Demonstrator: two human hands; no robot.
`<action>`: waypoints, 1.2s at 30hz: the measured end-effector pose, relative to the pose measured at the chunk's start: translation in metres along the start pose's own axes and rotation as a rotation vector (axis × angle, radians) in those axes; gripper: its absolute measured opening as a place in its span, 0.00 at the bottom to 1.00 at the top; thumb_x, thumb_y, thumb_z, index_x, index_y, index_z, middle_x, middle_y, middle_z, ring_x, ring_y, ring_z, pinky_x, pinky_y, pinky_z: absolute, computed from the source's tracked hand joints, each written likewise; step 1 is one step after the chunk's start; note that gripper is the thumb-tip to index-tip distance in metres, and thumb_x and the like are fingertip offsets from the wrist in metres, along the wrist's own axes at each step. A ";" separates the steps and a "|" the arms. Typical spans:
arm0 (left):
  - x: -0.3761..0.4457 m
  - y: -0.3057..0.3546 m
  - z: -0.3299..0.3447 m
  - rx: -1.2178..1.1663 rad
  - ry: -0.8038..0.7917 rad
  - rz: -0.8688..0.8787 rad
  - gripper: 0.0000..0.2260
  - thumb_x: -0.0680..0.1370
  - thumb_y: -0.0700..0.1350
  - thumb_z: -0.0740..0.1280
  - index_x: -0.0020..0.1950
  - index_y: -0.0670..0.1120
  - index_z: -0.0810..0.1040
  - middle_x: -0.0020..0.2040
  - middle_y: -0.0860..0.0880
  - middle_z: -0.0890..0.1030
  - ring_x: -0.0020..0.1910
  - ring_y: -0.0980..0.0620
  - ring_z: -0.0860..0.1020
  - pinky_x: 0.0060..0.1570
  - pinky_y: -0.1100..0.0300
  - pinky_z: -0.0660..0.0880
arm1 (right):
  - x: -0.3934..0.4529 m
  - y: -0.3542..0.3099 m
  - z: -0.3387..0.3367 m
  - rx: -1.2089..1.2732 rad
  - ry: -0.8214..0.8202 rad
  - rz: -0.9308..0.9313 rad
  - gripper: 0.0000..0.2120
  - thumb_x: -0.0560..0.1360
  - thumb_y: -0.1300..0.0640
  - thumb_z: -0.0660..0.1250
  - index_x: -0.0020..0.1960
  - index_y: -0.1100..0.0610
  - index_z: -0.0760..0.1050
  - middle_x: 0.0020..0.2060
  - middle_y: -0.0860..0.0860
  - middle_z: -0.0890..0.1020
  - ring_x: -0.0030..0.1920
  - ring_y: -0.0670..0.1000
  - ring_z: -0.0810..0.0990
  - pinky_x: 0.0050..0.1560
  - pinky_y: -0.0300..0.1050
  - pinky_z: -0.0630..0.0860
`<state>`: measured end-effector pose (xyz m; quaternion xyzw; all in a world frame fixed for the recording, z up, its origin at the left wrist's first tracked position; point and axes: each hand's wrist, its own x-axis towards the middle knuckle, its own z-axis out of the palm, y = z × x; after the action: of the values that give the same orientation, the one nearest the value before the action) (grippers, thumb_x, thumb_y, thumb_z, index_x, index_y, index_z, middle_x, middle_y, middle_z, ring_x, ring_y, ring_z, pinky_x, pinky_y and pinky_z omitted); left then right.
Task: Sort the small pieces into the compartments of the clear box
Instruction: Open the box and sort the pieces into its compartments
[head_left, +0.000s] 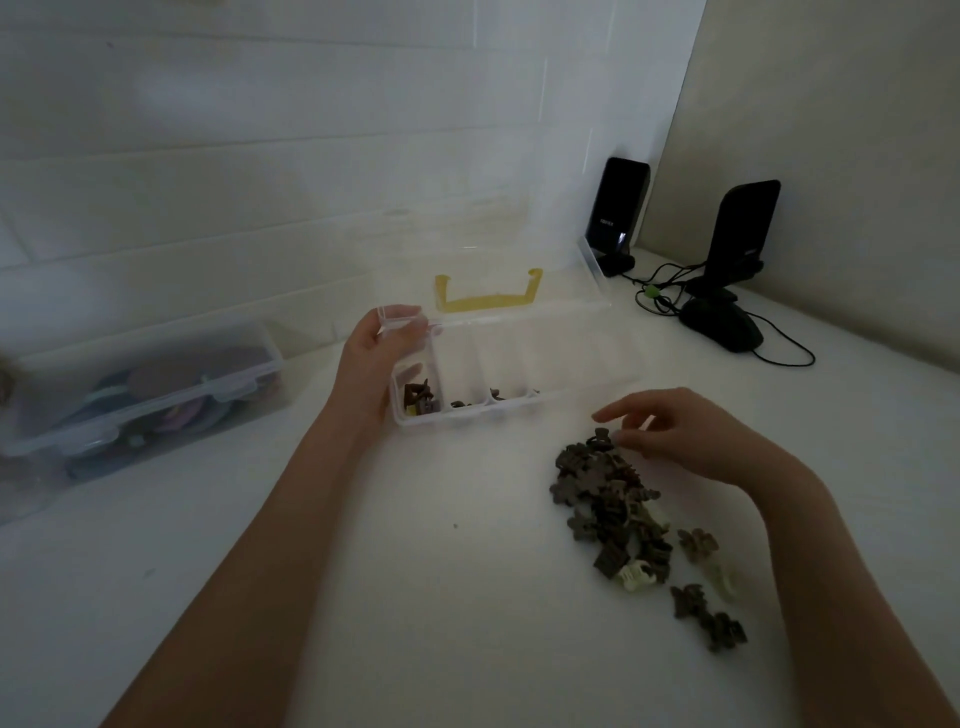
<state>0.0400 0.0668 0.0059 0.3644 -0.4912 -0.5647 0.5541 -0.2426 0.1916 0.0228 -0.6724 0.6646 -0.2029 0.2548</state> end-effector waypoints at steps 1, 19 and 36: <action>0.000 0.000 0.000 0.000 -0.004 0.001 0.04 0.75 0.44 0.68 0.46 0.53 0.77 0.43 0.56 0.85 0.47 0.53 0.79 0.46 0.55 0.72 | 0.000 -0.001 0.001 0.001 -0.010 -0.009 0.09 0.74 0.52 0.69 0.53 0.43 0.79 0.42 0.46 0.80 0.38 0.45 0.78 0.41 0.38 0.74; -0.001 0.000 0.001 -0.006 -0.020 0.005 0.05 0.74 0.43 0.69 0.48 0.52 0.77 0.43 0.54 0.84 0.44 0.54 0.79 0.44 0.58 0.73 | -0.004 -0.019 0.009 0.196 0.029 -0.207 0.06 0.72 0.61 0.71 0.43 0.51 0.77 0.39 0.48 0.85 0.40 0.46 0.82 0.44 0.41 0.76; -0.003 0.001 0.004 -0.006 -0.016 -0.007 0.06 0.74 0.42 0.70 0.46 0.53 0.78 0.42 0.56 0.84 0.42 0.57 0.80 0.45 0.57 0.73 | -0.006 -0.033 0.016 0.218 0.133 -0.335 0.12 0.71 0.65 0.70 0.48 0.48 0.79 0.45 0.44 0.81 0.39 0.45 0.78 0.45 0.41 0.78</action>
<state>0.0371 0.0703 0.0074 0.3599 -0.4926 -0.5712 0.5492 -0.2072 0.1980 0.0311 -0.7271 0.5330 -0.3572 0.2444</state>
